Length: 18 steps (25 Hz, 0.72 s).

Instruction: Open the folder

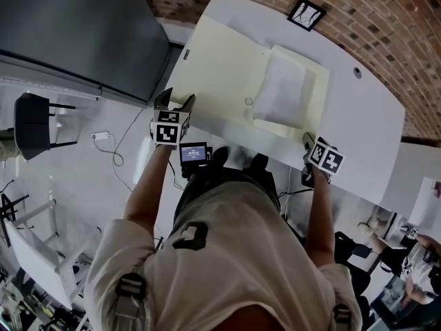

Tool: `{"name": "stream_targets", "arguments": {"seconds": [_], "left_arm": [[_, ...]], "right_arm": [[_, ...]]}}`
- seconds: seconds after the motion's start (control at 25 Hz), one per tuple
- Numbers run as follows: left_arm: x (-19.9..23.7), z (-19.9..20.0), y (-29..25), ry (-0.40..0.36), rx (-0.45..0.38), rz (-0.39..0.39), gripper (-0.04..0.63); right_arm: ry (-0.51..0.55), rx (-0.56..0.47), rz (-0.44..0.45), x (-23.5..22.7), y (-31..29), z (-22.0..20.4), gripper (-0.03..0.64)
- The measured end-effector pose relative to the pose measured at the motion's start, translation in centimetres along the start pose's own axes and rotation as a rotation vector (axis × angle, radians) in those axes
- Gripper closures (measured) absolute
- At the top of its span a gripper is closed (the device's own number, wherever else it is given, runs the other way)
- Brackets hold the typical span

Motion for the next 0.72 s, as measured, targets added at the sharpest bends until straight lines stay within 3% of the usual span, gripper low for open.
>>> {"name": "stream_targets", "arguments": {"seconds": [0.32,0.52,0.72], "left_arm": [[0.9,-1.0,-0.7,-0.105,0.049,0.076,0.304],[1.3,-1.2,-1.2,-0.151,0.075,0.063,0.305],[0.9,-1.4,-1.8,-0.289,0.11,0.068,0.322]], "right_arm": [[0.026,0.004,-0.002,0.2,0.0,0.0,0.38],[0.032,0.007,-0.005,0.3,0.0,0.1,0.38],[0.036,0.004,-0.011,0.7,0.0,0.1,0.38]]}}
Point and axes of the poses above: the fingertips, and each gripper's own axes: y backward along the fingers, x to its left, z out of its top, the point moved 8 cm from there along y, backward along the fingers, and after that the axes turned 1 degree about z, right-handed, at the moved point
